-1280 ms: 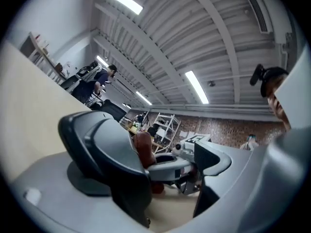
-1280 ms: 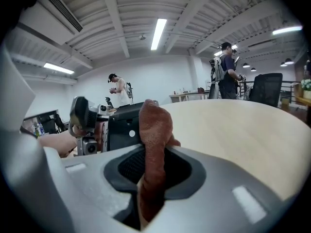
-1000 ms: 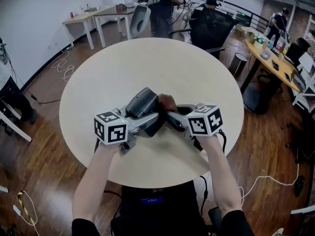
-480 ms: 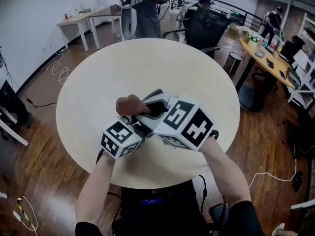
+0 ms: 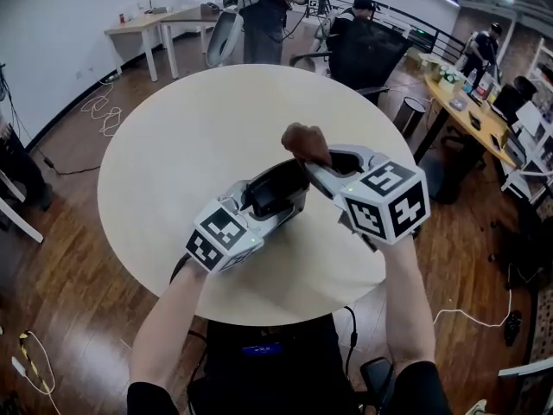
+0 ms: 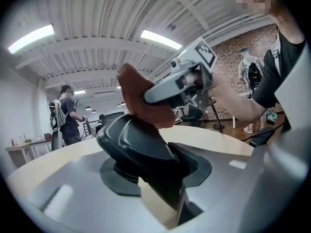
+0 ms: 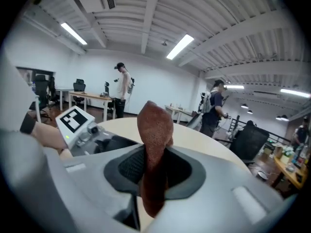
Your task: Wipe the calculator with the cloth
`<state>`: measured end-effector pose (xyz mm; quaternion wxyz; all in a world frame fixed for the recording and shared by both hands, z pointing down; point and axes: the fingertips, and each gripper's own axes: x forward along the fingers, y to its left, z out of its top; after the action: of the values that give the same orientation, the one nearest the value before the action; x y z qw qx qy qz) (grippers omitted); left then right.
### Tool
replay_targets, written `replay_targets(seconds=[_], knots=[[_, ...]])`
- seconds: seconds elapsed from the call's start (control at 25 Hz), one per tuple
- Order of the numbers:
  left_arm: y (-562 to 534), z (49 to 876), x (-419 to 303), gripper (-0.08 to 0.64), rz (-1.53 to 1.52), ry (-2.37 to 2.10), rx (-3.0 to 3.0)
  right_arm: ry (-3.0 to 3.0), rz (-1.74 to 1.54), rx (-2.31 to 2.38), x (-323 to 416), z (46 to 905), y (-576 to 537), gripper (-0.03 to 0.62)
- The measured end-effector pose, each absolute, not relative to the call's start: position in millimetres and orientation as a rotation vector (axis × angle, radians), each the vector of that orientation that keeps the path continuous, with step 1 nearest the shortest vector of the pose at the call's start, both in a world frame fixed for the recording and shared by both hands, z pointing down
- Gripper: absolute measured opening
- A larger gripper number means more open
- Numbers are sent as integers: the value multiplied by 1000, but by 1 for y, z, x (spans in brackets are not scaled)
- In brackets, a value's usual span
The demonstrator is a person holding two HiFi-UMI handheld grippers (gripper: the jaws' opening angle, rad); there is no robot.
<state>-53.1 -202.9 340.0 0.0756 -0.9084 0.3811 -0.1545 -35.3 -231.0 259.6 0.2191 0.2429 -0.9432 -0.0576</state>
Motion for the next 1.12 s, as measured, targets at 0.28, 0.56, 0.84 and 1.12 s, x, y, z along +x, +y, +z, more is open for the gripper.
replay_targets(seconds=[0.28, 0.56, 0.84, 1.12], knots=[[-202, 341, -51, 161, -484, 1124, -2691, -2640, -276, 294, -106, 268, -140, 89], [-198, 342, -47, 158, -517, 1088, -2633, -2608, -230, 497, -73, 279, -185, 90], [-198, 342, -48, 158, -486, 1091, -2661, -2508, -186, 907, 2, 285, -254, 90], [-195, 337, -47, 156, -467, 1079, -2634, -2680, -311, 437, -79, 269, -162, 91]])
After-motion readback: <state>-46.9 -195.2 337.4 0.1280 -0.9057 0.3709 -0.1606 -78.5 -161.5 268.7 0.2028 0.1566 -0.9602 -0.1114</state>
